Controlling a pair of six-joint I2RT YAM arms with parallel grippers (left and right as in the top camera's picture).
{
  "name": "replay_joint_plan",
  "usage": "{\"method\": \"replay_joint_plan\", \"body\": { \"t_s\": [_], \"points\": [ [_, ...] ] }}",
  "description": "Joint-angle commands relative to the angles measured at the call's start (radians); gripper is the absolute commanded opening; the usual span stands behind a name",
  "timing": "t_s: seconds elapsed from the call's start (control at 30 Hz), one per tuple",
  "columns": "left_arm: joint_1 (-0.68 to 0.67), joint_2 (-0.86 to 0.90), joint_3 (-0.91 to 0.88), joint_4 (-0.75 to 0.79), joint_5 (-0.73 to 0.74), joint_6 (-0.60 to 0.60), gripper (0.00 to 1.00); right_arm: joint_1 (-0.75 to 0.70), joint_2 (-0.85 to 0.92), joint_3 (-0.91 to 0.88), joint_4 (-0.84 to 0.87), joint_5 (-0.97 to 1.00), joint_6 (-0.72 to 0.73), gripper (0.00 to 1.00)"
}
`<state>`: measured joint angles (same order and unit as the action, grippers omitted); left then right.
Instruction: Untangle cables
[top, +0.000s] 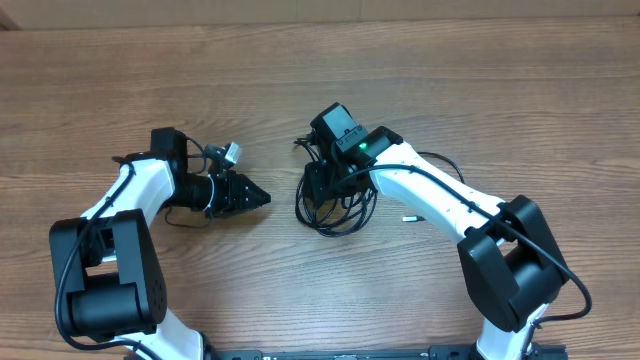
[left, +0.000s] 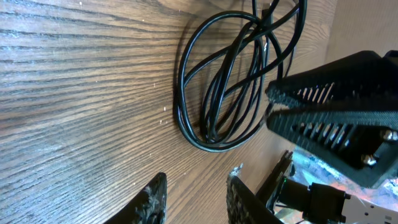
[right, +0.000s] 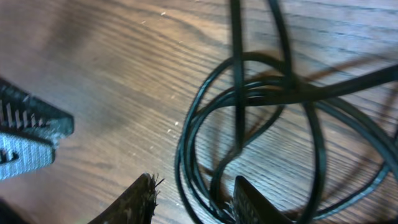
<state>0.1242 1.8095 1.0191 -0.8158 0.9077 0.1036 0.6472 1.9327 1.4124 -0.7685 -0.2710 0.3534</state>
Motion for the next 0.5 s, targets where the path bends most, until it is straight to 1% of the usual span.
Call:
{"method": "replay_joint_plan", "body": {
  "t_s": [0.0,0.07,0.1,0.17,0.2,0.3,0.37,0.47],
  "points": [
    [-0.001,0.014,0.015,0.001,-0.002,-0.007,0.33,0.030,-0.023,-0.002,-0.001,0.023,0.038,0.38],
    [-0.001,0.014,0.015,0.003,-0.002,-0.007,0.33,0.076,-0.023,-0.002,0.015,0.030,0.039,0.37],
    [-0.001,0.014,0.015,0.004,-0.002,-0.007,0.33,0.099,-0.016,-0.002,0.035,0.050,0.040,0.34],
    [-0.001,0.014,0.015,0.004,-0.002,-0.007,0.33,0.130,0.006,-0.002,0.064,0.102,0.072,0.34],
    [-0.001,0.014,0.015,0.004,-0.002,-0.007,0.33,0.144,0.019,-0.002,0.070,0.145,0.101,0.34],
    [-0.001,0.014,0.015,0.004,-0.002,-0.007,0.33,0.162,0.048,-0.002,0.077,0.237,0.126,0.44],
    [-0.001,0.014,0.015,0.003,-0.002,-0.007,0.33,0.159,0.055,-0.002,0.080,0.237,0.126,0.46],
    [-0.001,0.014,0.015,-0.002,-0.002,-0.007,0.33,0.134,0.055,-0.002,0.075,0.236,0.125,0.46]
  ]
}}
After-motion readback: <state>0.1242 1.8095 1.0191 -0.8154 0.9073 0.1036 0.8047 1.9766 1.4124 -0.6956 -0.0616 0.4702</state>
